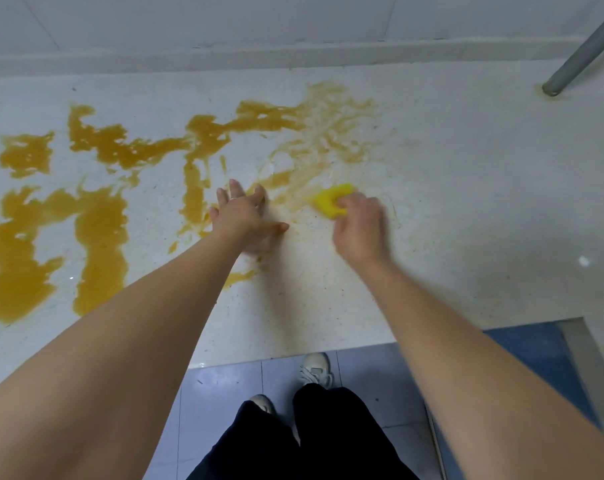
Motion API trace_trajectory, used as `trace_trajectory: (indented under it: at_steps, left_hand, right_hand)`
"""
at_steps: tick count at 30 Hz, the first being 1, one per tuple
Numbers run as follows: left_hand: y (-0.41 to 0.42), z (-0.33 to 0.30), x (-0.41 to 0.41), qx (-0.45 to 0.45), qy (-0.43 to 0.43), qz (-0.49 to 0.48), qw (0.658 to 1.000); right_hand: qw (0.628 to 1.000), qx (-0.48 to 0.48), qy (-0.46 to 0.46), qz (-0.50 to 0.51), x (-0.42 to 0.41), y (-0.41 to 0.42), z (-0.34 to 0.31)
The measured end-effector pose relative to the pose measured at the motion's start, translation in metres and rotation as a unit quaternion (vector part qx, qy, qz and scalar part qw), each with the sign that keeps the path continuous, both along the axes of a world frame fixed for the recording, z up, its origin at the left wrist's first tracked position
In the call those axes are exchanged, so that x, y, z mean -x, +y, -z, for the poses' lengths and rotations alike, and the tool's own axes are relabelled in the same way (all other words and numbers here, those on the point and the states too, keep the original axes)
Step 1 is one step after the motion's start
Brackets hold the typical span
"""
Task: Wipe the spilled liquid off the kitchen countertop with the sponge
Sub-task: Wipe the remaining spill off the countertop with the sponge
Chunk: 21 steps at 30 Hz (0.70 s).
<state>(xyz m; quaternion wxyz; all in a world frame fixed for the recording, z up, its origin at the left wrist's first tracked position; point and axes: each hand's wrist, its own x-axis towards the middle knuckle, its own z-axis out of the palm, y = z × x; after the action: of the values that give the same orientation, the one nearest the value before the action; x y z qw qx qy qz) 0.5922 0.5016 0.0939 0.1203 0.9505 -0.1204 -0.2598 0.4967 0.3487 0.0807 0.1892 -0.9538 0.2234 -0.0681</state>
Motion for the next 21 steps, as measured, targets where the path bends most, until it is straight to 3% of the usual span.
trace_trajectory:
  at_steps: [2,3,4,7,9,12,14,18,19,21]
  left_hand:
    - [0.001,0.002,0.000,-0.001,-0.004,0.001,1.000]
    - [0.001,0.002,0.000,-0.002,-0.004,0.001,1.000]
    - [0.001,0.003,-0.001,-0.002,-0.005,0.001,1.000]
    - [0.001,0.004,-0.002,0.008,-0.013,-0.004,1.000]
    - [0.001,0.004,-0.001,0.012,-0.013,-0.006,1.000]
    - [0.002,0.005,0.000,0.005,-0.008,-0.001,1.000]
    - [0.002,0.004,0.000,0.005,-0.007,-0.004,1.000]
    - [0.000,0.003,-0.001,0.024,0.000,-0.025,0.999]
    - [0.000,0.002,-0.001,0.027,0.000,-0.026,0.999]
    - [0.000,0.002,-0.001,0.021,-0.004,-0.018,1.000]
  right_hand:
    - [0.991,-0.013,0.021,0.130,-0.006,-0.031,-0.003]
    - [0.988,-0.018,0.031,0.149,-0.011,-0.030,-0.005]
    - [0.992,-0.020,0.035,0.122,-0.017,-0.019,-0.008]
    - [0.993,-0.060,0.013,-0.096,-0.025,0.037,-0.008]
    - [0.991,-0.058,-0.008,-0.123,-0.023,0.037,-0.005]
    - [0.996,-0.029,0.007,0.083,-0.022,-0.016,-0.005]
    - [0.989,-0.035,0.030,0.138,-0.022,-0.024,-0.008]
    - [0.990,-0.064,0.021,-0.127,-0.019,0.040,-0.006]
    - [0.988,-0.054,0.008,-0.146,-0.017,0.040,-0.004]
    - [0.999,-0.025,0.014,-0.046,-0.017,0.007,-0.005]
